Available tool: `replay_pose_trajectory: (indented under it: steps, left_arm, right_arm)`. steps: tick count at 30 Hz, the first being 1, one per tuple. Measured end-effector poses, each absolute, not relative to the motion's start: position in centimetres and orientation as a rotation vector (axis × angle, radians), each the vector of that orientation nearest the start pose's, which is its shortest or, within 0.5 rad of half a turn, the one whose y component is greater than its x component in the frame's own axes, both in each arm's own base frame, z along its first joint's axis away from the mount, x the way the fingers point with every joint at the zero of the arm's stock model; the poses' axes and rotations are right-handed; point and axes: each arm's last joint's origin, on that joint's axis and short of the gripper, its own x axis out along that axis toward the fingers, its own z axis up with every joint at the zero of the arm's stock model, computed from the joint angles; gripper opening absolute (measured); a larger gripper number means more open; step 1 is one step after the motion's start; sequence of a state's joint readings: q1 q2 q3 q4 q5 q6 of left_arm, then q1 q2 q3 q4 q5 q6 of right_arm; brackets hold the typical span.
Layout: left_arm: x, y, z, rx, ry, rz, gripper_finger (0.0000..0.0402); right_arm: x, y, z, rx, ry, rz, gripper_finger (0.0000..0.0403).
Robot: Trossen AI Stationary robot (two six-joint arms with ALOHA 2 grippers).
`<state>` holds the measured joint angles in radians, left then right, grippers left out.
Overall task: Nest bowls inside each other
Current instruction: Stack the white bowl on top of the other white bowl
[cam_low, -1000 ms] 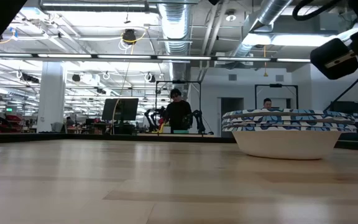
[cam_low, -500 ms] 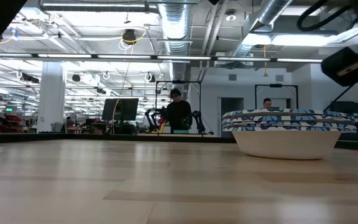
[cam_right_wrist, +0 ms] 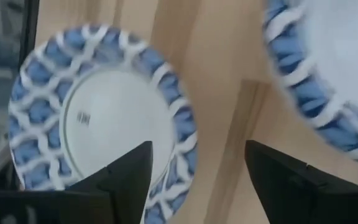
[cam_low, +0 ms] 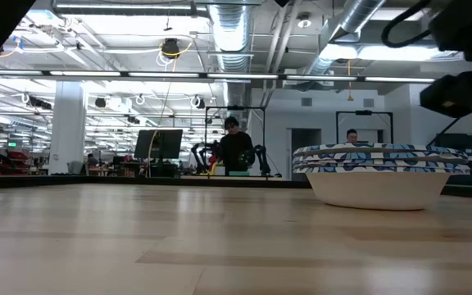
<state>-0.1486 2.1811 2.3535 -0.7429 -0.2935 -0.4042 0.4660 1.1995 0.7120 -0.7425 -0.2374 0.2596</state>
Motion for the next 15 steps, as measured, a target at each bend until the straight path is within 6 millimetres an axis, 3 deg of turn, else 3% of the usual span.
replay_pose_trajectory:
  steps: [9, 15]
  left_arm:
    - [47.9, -6.3, 37.0, -0.278, 0.517, 0.253, 0.0107]
    - [47.9, -6.3, 37.0, -0.28, 0.516, 0.254, 0.0107]
  right_arm:
    - [15.8, 12.2, 19.2, -0.175, 1.26, 0.693, 0.0277]
    - [15.9, 12.0, 19.1, -0.198, 1.262, 0.643, 0.0277]
